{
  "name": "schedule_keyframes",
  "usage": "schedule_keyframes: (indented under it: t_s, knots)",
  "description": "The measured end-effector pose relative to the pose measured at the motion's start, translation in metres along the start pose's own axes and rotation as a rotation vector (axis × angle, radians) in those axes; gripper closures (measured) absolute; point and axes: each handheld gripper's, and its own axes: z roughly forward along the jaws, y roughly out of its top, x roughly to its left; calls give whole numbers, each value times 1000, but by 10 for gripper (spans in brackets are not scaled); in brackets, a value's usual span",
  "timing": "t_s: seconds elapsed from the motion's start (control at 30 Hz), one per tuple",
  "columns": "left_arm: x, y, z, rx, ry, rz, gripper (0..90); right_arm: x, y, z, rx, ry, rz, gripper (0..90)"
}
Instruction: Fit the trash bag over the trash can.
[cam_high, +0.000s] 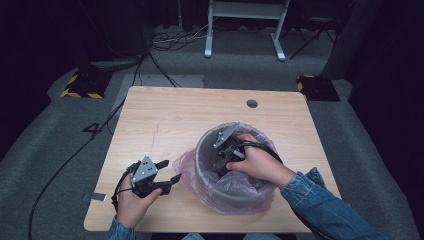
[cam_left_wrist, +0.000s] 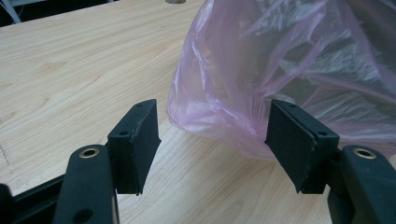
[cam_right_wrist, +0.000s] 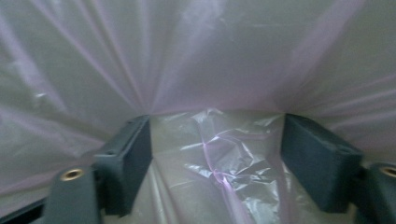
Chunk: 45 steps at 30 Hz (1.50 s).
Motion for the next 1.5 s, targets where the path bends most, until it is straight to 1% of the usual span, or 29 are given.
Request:
schedule_keyframes:
  t_s: [0.1,0.17,0.23,0.3,0.33,0.4,0.47,0.53,0.57,0.63,0.67,0.7,0.8,0.9,0.97,1.0,1.03,1.07,1.13,1.2,1.23,1.27,1.37,1.4,1.5]
  knots:
    - [0,0,0,0,-2,1,346,0,-2,7,35,3,30,182]
    - [0,0,0,1,-2,4,345,1,-2,12,53,-5,47,173]
    - [0,0,0,0,-2,2,345,2,-2,16,77,-4,34,168]
    - [0,0,0,1,-3,2,344,4,-2,18,107,-3,32,167]
    - [0,0,0,2,-4,-2,343,4,-3,20,110,-1,29,167]
    - [0,0,0,4,-4,-2,344,4,-4,22,135,12,40,167]
    - [0,0,0,3,-6,-1,344,3,-4,22,132,12,42,177]
    - [0,0,0,2,-8,1,343,4,-4,18,111,3,43,187]
    - [0,0,0,1,-8,-4,343,4,-3,15,94,6,37,190]
    - [1,0,0,2,-7,-4,342,5,0,5,43,8,37,196]
    - [1,0,0,3,-7,-4,342,6,2,-2,19,11,36,196]
    - [0,0,0,2,-8,-7,342,6,4,-8,-4,9,23,196]
    - [-1,0,0,1,-10,0,342,7,9,-31,-78,0,9,204]
    - [0,0,0,3,-8,1,342,11,13,-56,-165,-6,-24,207]
    - [0,-1,1,13,2,-11,342,15,14,-72,-229,11,-45,205]
    - [1,-1,1,15,5,-9,342,16,14,-77,-246,18,-49,206]
    - [1,-2,2,14,4,-19,343,18,14,-83,-266,20,-54,205]
    - [1,-2,2,14,5,-18,343,19,14,-89,-282,19,-64,203]
    - [2,-2,2,15,6,-14,343,24,14,-100,-307,29,-91,194]
    - [1,-2,2,15,7,-21,343,29,14,-108,-317,62,-134,192]
    - [1,-2,2,18,10,-16,343,32,14,-110,-317,77,-151,185]
    - [1,-2,2,19,10,-16,343,34,13,-112,-321,90,-160,184]
    - [1,-2,3,22,10,-18,343,38,11,-112,-325,117,-184,184]
    - [0,-3,3,21,8,-24,343,38,10,-111,-325,122,-190,184]
    - [0,-3,3,21,8,-25,343,38,8,-107,-328,137,-193,184]
